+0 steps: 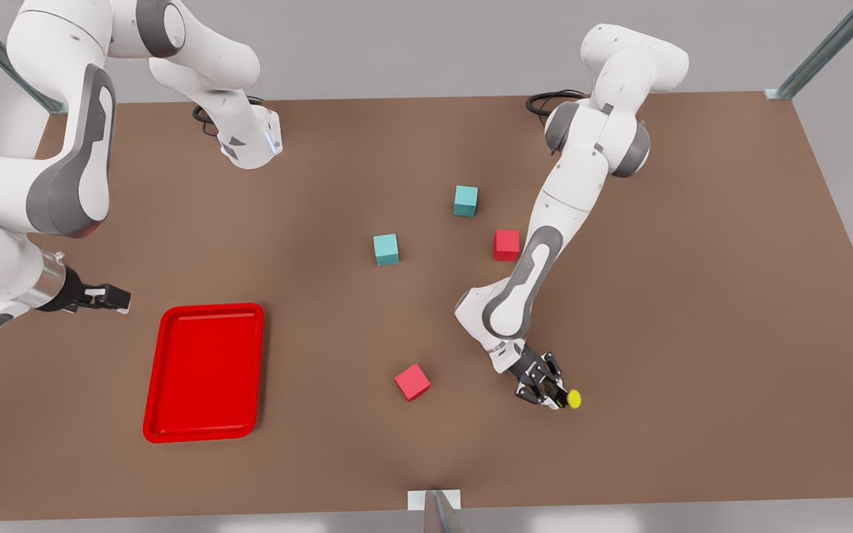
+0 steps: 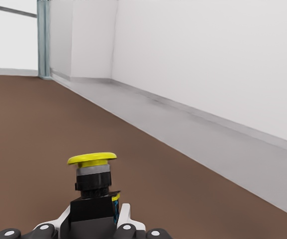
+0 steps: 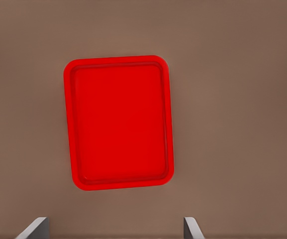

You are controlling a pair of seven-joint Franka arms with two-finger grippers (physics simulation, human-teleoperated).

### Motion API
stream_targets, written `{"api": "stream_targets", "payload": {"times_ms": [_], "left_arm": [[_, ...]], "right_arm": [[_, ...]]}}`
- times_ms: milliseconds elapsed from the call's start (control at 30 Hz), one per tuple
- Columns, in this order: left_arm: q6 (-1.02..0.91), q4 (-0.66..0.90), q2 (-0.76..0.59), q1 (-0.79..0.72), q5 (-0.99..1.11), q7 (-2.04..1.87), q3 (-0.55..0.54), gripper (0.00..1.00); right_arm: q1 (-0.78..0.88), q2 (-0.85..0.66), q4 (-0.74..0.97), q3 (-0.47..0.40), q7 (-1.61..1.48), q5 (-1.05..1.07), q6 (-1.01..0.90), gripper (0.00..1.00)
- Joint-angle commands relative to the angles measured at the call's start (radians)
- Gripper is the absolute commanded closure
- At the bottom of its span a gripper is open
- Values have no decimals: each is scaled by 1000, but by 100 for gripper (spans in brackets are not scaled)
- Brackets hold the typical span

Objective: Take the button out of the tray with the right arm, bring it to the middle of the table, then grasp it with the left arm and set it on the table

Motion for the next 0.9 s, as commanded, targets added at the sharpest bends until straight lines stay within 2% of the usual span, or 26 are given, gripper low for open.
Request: {"api": "stream_targets", "payload": {"times_ms": [0,433,467,500,733,867], "left_arm": [[-26,-1,3,-5,10,-48,0,52],[-64,-8,17,-16,13,46,0,49],[-66,-8,16,-16,13,55,0,28],[-67,-8,14,-17,13,61,0,1],[-69,-13,-15,-20,9,92,-1,0],[-122,-40,-145,-29,-117,253,-29,0]], "right_arm": [[0,-1,1,0,0,1,0,0],[-2,8,1,-2,0,1,1,0],[-2,8,1,-2,-2,-1,1,0],[-2,5,4,-2,-5,-10,0,0],[6,-4,1,26,-4,-9,-19,0],[41,-1,-4,24,0,-16,-12,0]]}}
